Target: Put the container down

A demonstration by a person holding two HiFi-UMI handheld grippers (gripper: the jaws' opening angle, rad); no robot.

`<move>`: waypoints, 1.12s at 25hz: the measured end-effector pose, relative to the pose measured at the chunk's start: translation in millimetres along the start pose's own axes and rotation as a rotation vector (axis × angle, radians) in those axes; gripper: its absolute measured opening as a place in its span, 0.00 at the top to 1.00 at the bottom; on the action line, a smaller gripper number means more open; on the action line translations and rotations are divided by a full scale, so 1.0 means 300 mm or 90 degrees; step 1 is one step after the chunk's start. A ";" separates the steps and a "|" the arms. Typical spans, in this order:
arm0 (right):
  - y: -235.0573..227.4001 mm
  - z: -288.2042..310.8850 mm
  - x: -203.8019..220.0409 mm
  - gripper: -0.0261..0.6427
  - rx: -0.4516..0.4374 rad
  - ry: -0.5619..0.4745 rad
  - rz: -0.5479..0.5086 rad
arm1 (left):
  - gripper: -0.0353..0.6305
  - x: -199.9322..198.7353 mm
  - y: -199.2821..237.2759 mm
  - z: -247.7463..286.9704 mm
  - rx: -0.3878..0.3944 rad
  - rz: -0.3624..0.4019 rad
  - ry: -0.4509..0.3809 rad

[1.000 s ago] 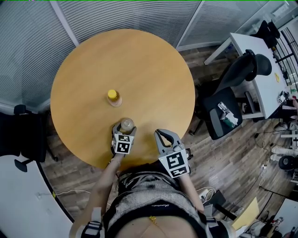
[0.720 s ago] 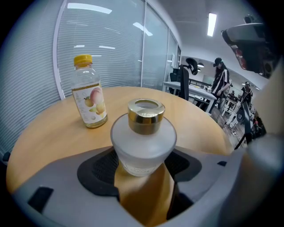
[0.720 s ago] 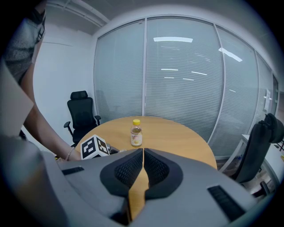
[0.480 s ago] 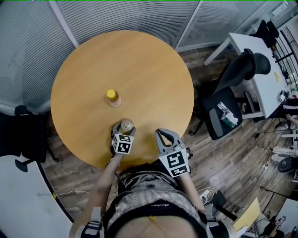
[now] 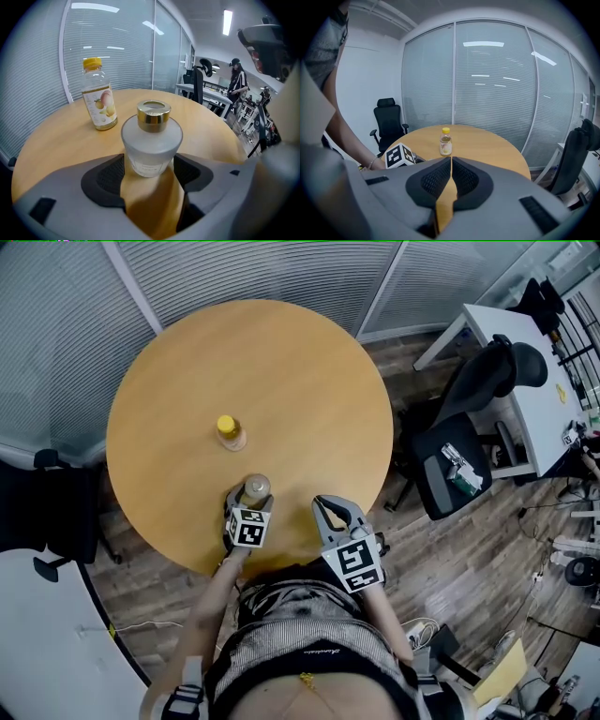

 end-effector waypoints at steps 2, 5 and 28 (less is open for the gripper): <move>0.000 0.002 0.004 0.93 -0.003 -0.001 0.000 | 0.44 0.008 0.003 -0.014 0.000 -0.010 -0.001; -0.004 0.006 0.010 0.93 -0.011 -0.002 -0.001 | 0.44 0.019 0.006 -0.036 -0.004 -0.024 -0.003; -0.035 0.071 0.001 0.93 -0.071 -0.011 -0.034 | 0.55 0.065 -0.010 -0.200 0.001 -0.110 -0.046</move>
Point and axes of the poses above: the fingertips, and each gripper's own axes: z forward along the fingers, y to its left, x out of its underside, the point moved 8 cm from there along -z, backward along the fingers, and after that the axes turned 3 degrees about -z, right-handed, at the moved point
